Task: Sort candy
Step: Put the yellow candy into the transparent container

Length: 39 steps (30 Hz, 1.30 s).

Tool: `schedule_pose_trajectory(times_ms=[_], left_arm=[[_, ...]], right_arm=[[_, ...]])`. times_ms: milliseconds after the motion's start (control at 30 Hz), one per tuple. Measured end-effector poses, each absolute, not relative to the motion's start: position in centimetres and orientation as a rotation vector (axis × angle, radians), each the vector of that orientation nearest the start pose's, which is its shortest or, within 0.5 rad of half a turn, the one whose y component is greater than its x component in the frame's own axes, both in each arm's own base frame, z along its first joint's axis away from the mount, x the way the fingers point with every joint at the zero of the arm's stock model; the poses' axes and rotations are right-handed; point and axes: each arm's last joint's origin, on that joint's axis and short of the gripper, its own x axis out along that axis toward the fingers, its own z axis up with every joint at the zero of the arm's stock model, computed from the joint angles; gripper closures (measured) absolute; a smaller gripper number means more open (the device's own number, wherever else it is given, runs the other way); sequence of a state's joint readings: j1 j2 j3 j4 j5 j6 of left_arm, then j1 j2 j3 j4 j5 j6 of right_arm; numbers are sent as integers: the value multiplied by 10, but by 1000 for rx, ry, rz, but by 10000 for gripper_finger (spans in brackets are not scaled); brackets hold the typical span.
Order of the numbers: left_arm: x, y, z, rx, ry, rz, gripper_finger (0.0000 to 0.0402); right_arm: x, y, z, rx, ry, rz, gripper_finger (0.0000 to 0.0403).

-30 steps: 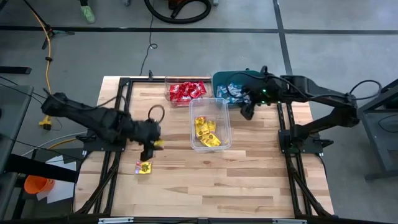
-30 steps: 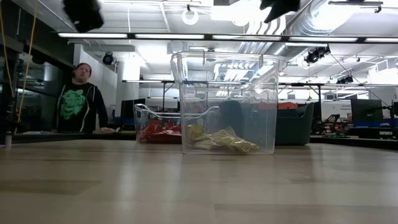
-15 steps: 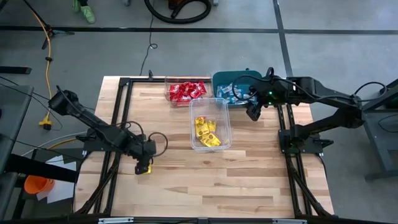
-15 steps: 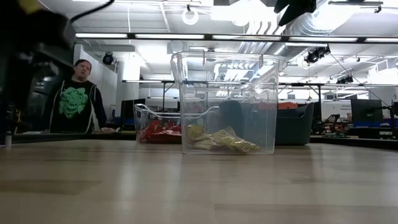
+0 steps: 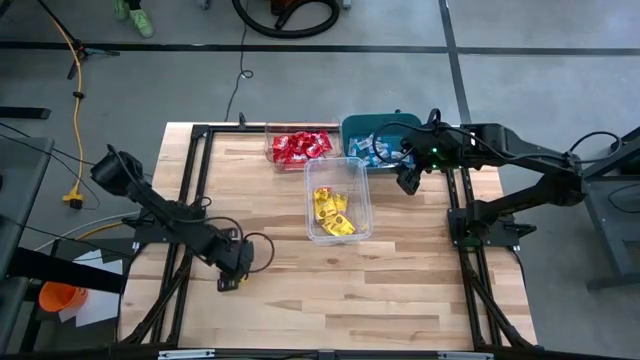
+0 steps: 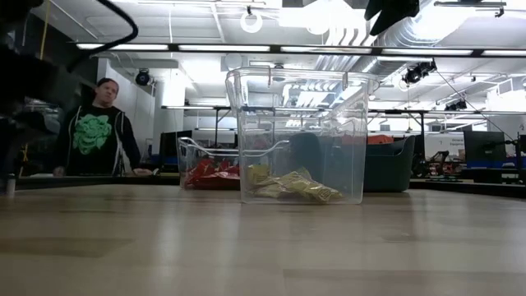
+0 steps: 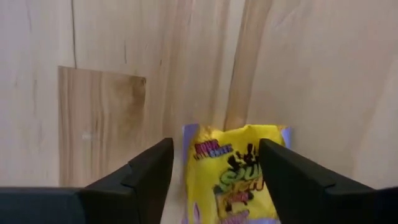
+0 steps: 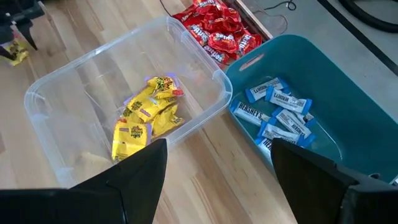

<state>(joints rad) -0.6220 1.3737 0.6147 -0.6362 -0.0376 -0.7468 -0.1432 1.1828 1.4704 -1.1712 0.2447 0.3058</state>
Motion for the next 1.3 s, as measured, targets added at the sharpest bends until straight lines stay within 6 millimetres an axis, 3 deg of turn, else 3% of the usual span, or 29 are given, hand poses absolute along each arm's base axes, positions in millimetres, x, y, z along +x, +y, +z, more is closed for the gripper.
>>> schedule_pose_trajectory(times_ms=[133,233,300,500,700,867,1033,1167,1300], left_arm=[[167,-119,137,-167,1431,74,238],[169,-118,142,-218,1441,86,333],[171,-117,157,-257,1414,61,381],[177,-101,225,-220,1155,-26,394],[183,-60,304,-77,684,186,398],[200,-24,350,16,281,379,400],[218,7,367,9,88,390,401],[230,24,361,-55,88,331,401],[244,29,349,-75,82,212,401]], right_arm=[[196,-36,401,218,825,-508,119],[196,-36,401,211,823,-522,119],[196,-36,401,210,822,-524,119],[196,-36,401,205,822,-521,119],[198,-37,403,204,789,-516,119],[202,-37,407,178,743,-499,119],[209,-38,415,161,634,-479,119],[214,-37,420,150,570,-410,119],[217,-36,423,143,547,-345,119]])
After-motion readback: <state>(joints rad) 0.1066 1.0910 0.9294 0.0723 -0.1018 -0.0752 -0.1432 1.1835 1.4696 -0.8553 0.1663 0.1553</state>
